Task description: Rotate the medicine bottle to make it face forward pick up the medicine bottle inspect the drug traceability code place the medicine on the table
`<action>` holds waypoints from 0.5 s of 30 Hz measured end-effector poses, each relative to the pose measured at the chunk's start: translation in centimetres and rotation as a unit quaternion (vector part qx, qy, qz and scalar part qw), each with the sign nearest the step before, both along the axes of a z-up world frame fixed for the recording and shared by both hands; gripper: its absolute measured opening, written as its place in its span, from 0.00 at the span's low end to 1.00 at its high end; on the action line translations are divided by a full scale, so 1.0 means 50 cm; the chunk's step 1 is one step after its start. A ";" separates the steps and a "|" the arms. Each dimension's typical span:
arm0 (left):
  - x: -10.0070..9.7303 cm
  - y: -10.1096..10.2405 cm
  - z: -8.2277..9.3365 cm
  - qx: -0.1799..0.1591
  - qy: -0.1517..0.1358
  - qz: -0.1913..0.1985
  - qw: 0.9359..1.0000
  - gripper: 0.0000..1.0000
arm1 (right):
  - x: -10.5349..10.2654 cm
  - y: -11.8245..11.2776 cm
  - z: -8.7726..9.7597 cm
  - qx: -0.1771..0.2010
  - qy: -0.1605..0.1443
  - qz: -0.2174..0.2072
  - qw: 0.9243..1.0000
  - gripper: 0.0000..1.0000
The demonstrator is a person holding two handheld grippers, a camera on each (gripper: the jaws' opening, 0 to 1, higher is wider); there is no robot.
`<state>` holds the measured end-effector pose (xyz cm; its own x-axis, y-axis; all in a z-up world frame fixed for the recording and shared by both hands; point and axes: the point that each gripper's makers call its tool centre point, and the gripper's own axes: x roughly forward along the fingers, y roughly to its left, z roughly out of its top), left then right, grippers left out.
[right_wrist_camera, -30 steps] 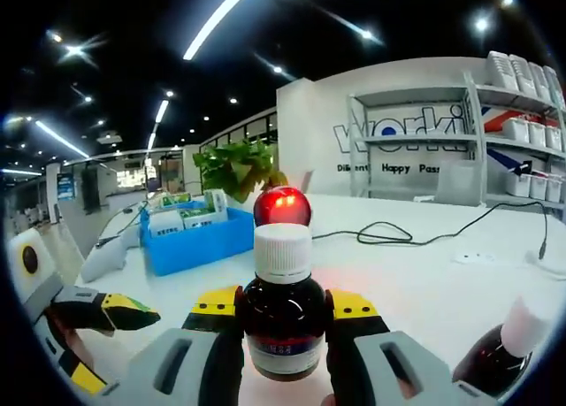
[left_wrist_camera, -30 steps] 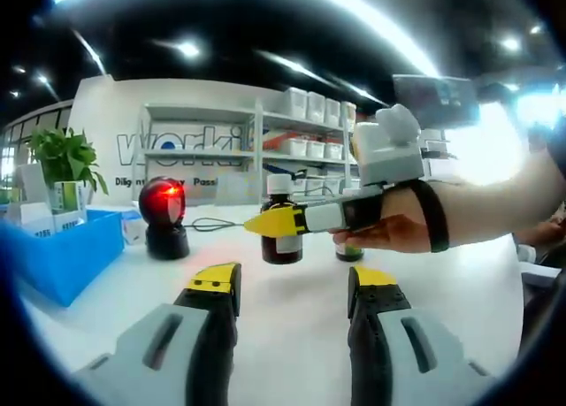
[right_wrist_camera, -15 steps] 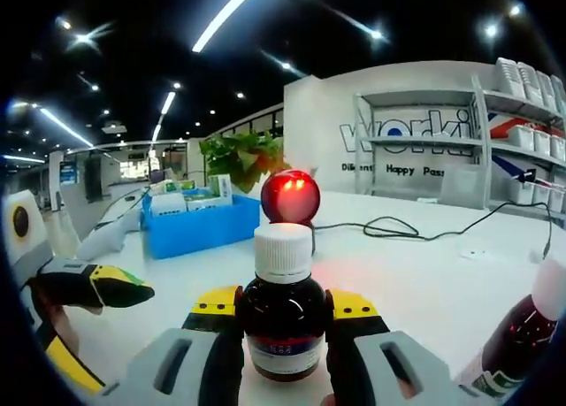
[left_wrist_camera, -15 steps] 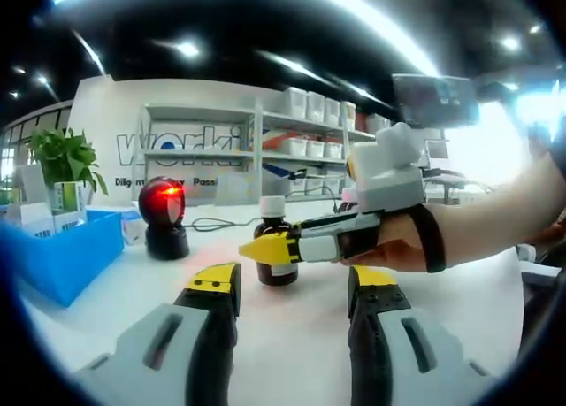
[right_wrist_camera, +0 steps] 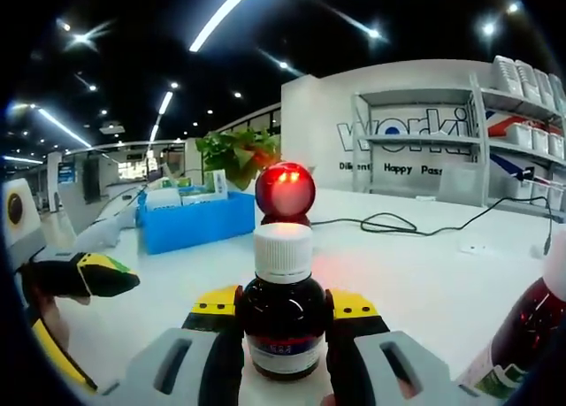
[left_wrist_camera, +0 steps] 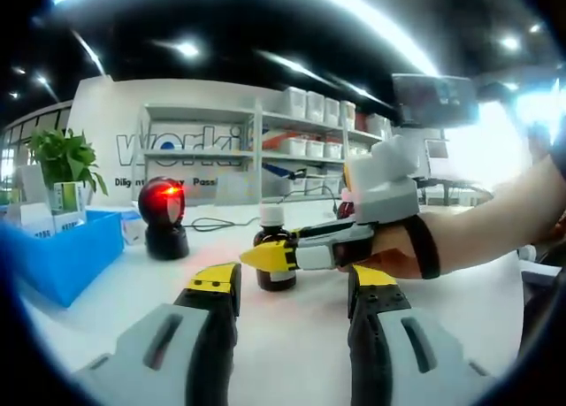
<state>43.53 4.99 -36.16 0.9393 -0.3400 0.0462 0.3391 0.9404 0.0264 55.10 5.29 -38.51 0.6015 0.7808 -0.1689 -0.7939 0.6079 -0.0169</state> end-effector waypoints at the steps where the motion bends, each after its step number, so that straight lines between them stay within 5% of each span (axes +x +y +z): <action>1: 0.000 0.000 0.000 0.000 0.000 0.000 1.000 0.39 | -0.001 0.000 0.000 0.000 -0.002 0.001 1.000 0.31; 11: 0.000 0.000 -0.002 0.003 0.001 0.001 1.000 0.39 | -0.004 -0.001 0.002 0.005 -0.008 0.003 1.000 0.31; 15: 0.000 0.000 -0.003 0.003 0.002 0.000 1.000 0.39 | -0.010 -0.001 0.005 0.022 0.012 0.017 1.000 0.32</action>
